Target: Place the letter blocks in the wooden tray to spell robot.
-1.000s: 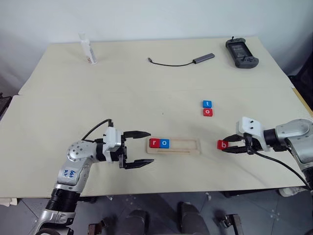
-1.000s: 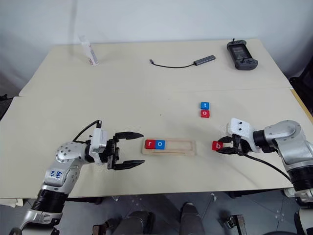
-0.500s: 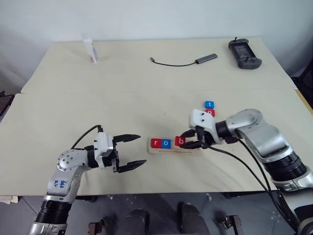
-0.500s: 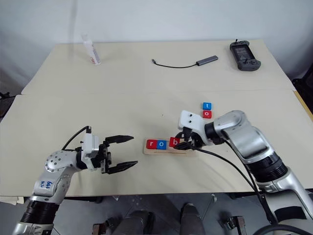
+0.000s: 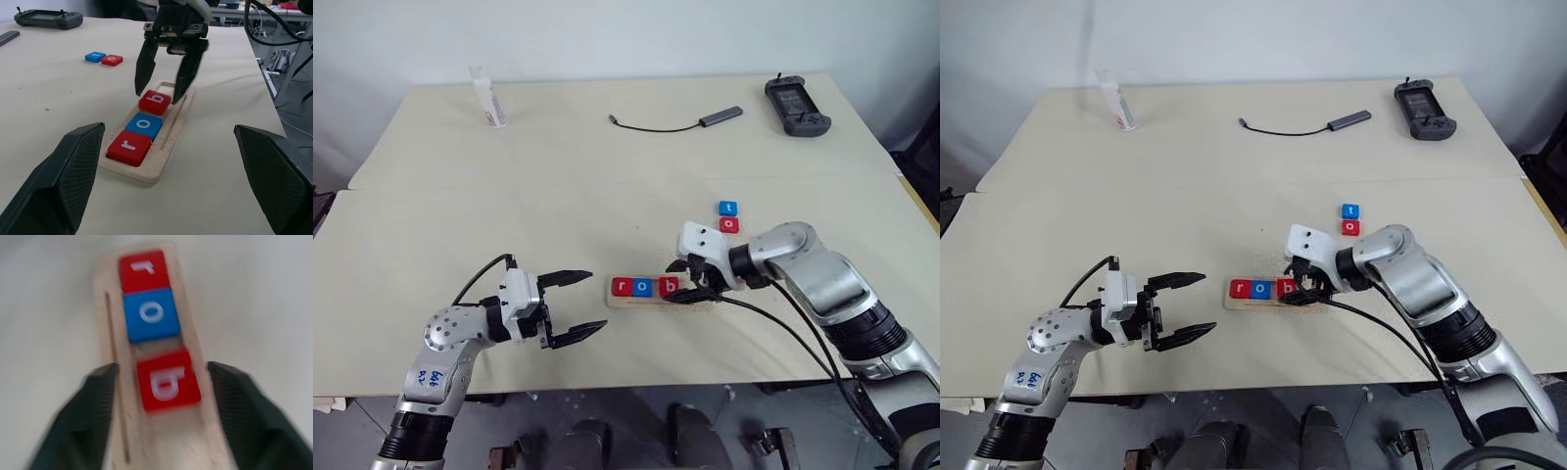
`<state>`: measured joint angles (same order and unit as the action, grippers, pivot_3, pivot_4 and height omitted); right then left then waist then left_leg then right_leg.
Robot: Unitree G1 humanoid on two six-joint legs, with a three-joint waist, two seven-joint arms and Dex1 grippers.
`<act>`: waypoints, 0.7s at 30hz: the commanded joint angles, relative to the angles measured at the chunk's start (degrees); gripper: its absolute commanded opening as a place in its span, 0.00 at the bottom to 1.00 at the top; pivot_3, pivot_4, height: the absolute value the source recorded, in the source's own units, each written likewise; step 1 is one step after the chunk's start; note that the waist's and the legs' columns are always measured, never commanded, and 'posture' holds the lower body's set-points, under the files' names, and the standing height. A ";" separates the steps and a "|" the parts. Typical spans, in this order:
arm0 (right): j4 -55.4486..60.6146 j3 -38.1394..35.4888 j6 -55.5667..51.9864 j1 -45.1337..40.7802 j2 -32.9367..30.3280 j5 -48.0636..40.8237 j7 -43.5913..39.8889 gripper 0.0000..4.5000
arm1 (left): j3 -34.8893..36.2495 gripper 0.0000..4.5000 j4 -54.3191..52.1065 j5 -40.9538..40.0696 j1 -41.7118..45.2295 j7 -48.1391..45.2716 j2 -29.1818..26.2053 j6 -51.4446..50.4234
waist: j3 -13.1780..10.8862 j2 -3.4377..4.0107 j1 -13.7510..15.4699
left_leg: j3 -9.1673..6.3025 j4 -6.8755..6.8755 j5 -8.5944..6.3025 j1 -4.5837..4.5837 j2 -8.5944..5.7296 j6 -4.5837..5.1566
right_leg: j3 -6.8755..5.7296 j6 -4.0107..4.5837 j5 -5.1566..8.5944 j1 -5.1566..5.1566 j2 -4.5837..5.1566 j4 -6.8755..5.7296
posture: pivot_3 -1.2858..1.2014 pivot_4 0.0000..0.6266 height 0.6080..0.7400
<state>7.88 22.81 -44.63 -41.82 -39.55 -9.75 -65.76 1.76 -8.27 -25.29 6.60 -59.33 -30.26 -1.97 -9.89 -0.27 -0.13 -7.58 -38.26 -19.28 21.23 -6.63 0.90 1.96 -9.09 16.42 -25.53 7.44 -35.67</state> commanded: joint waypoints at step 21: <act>3.43 -5.46 2.70 6.03 -5.17 -1.46 1.79 0.01 | 1.13 1.00 0.21 0.08 1.91 0.00 -0.75 0.94 | 0.00 0.00 0.09 | 0.09 0.00 -0.02 -0.02 0.04 0.00 | 0.02 0.00 0.00 0.00 -0.02 0.04 | 0.52 0.24 1.00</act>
<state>9.56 17.51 -42.57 -35.50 -44.80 -11.27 -63.92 1.90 -7.43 -25.19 8.45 -59.45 -30.34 -1.82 -9.89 -0.28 -0.04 -7.49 -38.26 -19.30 21.21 -6.59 0.91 1.98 -9.09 16.42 -25.53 7.42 -35.64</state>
